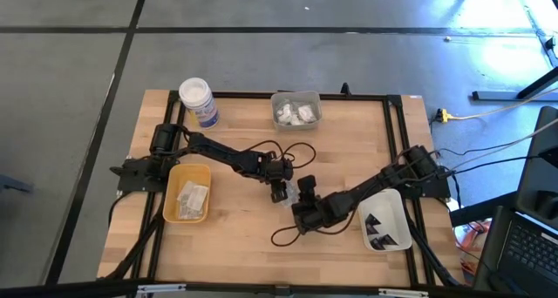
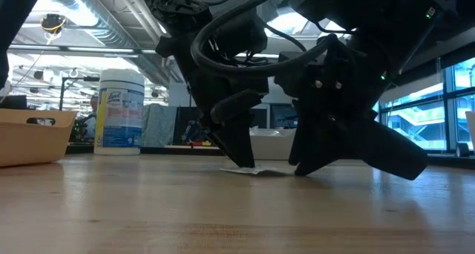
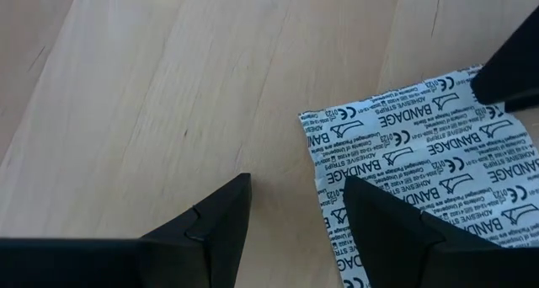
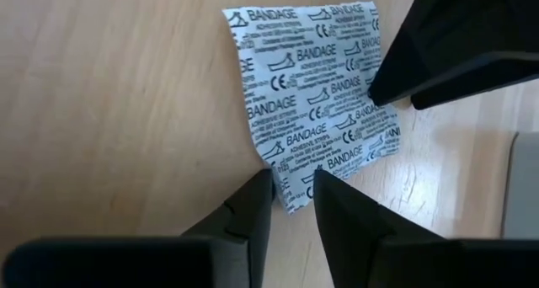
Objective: Pick & Place Travel size toiletries
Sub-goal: Put the white bandage pack into the yellow bin
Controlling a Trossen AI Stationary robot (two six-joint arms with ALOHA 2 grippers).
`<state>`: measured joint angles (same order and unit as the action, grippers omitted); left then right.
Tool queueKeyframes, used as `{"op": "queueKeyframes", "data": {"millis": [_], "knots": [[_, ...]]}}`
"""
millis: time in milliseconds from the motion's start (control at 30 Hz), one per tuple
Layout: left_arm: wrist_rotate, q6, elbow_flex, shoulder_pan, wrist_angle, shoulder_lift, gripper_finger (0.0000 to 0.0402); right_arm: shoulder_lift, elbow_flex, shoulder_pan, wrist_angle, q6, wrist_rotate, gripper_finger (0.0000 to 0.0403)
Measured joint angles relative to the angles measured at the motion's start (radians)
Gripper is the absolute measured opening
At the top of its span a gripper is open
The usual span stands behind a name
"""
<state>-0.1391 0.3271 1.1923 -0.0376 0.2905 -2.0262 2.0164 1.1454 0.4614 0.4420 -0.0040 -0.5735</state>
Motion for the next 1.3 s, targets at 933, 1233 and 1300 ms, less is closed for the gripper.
{"op": "queueKeyframes", "data": {"millis": [933, 1233, 1300], "knots": [[0.076, -0.202, 0.028, 0.000, 0.036, 0.037, 0.0192, -0.066, 0.034, 0.067, 0.125, 0.123, 0.052, 0.0001], [0.080, -0.135, 0.024, 0.000, 0.032, 0.022, 0.0181, -0.067, 0.034, 0.064, 0.119, 0.109, 0.043, 0.0048], [0.080, -0.130, 0.024, 0.000, 0.031, 0.016, 0.0180, -0.059, 0.036, 0.066, 0.107, 0.080, 0.044, 0.0070]]}}
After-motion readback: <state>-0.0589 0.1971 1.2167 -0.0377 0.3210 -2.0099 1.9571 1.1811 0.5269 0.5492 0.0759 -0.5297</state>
